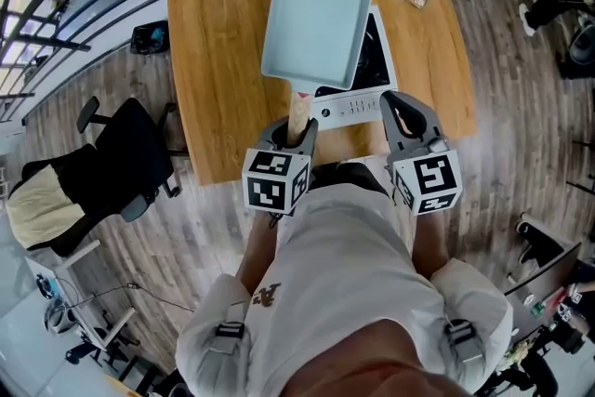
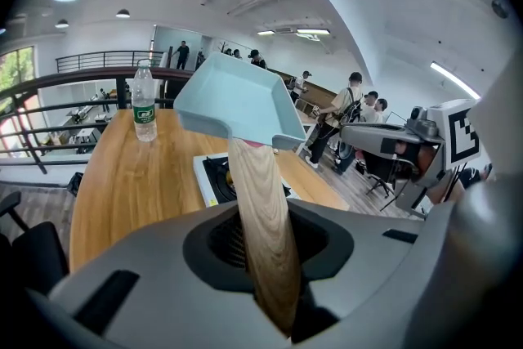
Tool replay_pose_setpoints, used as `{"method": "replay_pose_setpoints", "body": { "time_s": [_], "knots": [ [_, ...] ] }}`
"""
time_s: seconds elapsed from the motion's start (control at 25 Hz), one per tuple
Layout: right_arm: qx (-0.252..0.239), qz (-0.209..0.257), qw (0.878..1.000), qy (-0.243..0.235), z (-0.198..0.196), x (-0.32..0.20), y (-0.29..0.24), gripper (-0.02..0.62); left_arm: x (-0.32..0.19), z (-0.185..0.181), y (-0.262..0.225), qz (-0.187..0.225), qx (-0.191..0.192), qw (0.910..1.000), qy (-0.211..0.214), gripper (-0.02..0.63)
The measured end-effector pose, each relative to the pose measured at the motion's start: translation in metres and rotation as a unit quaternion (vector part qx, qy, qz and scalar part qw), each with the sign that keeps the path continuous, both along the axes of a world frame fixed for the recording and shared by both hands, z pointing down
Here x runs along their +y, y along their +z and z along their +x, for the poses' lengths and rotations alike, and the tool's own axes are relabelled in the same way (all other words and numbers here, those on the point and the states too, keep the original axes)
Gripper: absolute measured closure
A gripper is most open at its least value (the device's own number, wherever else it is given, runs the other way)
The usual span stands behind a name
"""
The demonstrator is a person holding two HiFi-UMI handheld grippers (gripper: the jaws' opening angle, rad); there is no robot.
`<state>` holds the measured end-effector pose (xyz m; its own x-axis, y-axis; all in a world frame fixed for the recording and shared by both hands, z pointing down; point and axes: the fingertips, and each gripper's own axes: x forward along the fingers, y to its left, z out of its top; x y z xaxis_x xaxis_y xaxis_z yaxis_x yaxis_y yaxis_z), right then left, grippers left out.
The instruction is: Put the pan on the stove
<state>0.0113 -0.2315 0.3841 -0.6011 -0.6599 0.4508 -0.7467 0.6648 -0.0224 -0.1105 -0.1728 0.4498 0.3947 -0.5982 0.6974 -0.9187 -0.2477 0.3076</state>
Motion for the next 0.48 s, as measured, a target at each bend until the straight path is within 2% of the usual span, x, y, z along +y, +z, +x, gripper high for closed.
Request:
{"method": "replay_pose_setpoints", "body": {
  "time_s": [0.48],
  "knots": [
    [0.019,-0.027,0.999,0.043,0.005,0.005,0.027,0.574,-0.006,0.004,0.037,-0.035,0.007,0.9984,0.044,0.506]
  ]
}}
